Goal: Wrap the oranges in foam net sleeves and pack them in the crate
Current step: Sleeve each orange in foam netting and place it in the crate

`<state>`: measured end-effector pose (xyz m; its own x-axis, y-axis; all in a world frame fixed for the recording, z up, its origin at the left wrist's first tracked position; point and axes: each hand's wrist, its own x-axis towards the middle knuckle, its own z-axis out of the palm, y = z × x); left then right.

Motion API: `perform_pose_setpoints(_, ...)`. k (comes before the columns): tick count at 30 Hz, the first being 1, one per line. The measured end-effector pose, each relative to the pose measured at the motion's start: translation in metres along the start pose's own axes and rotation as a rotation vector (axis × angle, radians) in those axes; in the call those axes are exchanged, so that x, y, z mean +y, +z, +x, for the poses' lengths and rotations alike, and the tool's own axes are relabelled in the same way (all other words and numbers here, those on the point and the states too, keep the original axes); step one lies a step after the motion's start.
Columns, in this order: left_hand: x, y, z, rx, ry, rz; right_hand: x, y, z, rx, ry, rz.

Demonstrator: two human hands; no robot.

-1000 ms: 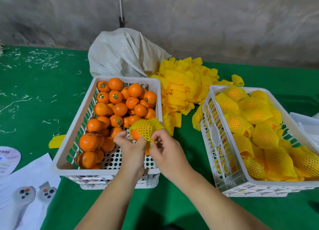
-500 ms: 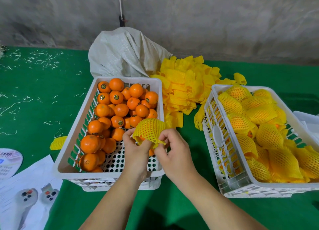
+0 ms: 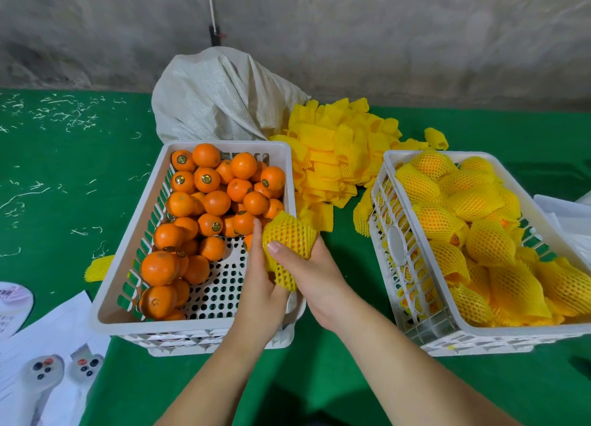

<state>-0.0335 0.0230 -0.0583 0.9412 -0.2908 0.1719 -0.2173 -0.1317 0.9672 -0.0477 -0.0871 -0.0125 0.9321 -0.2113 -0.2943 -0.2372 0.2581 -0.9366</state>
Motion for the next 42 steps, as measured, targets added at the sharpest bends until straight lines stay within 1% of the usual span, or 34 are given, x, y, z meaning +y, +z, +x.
perform_pose_setpoints(3,0.003,0.002,-0.006,-0.109,0.052,0.051,-0.001,-0.003,0.003,0.078,-0.06,0.049)
perform_pose_setpoints(6,0.003,0.003,-0.007,-0.195,0.096,0.05,-0.011,-0.017,0.008,0.165,-0.112,0.088)
perform_pose_setpoints(8,0.003,0.003,-0.006,-0.167,0.075,0.009,-0.017,-0.026,0.009,0.197,-0.114,0.074)
perform_pose_setpoints(10,0.004,0.006,-0.004,-0.128,0.061,-0.006,-0.016,-0.028,0.008,0.175,-0.088,0.065)
perform_pose_setpoints(13,0.006,0.015,-0.002,-0.133,0.096,0.102,-0.008,-0.024,0.006,0.178,0.043,0.168)
perform_pose_setpoints(15,0.004,0.018,-0.002,-0.139,0.128,0.179,-0.007,-0.028,0.008,0.226,0.086,0.111)
perform_pose_setpoints(16,0.003,0.019,-0.002,-0.146,0.133,0.196,-0.006,-0.032,0.009,0.249,0.074,0.058)
perform_pose_setpoints(18,0.0,0.02,-0.001,-0.149,0.148,0.227,-0.006,-0.041,0.012,0.286,-0.048,-0.032)
perform_pose_setpoints(19,0.0,0.02,-0.001,-0.146,0.148,0.232,-0.006,-0.045,0.013,0.284,-0.138,-0.085)
perform_pose_setpoints(21,0.001,0.023,0.001,-0.133,0.134,0.204,-0.007,-0.051,0.013,0.217,-0.255,-0.221)
perform_pose_setpoints(22,0.001,0.023,0.002,-0.123,0.131,0.181,-0.008,-0.054,0.013,0.16,-0.275,-0.281)
perform_pose_setpoints(24,0.0,0.021,0.005,-0.123,0.123,0.155,-0.011,-0.062,0.015,0.043,-0.256,-0.404)
perform_pose_setpoints(27,-0.001,0.016,0.007,-0.177,0.122,0.184,-0.022,-0.078,0.022,-0.077,-0.232,-0.566)
perform_pose_setpoints(31,0.0,0.014,0.006,-0.219,0.082,0.182,-0.03,-0.082,0.028,-0.109,-0.277,-0.678)
perform_pose_setpoints(34,0.0,0.013,0.006,-0.201,0.033,0.111,-0.033,-0.075,0.025,-0.15,-0.239,-0.712)
perform_pose_setpoints(35,0.001,0.013,0.006,-0.199,0.025,0.102,-0.035,-0.074,0.024,-0.152,-0.256,-0.734)
perform_pose_setpoints(38,0.003,0.015,0.006,-0.194,0.045,0.137,-0.042,-0.075,0.026,-0.131,-0.417,-0.844)
perform_pose_setpoints(42,0.003,0.013,0.008,-0.248,0.002,0.055,-0.048,-0.072,0.03,-0.088,-0.442,-0.835)
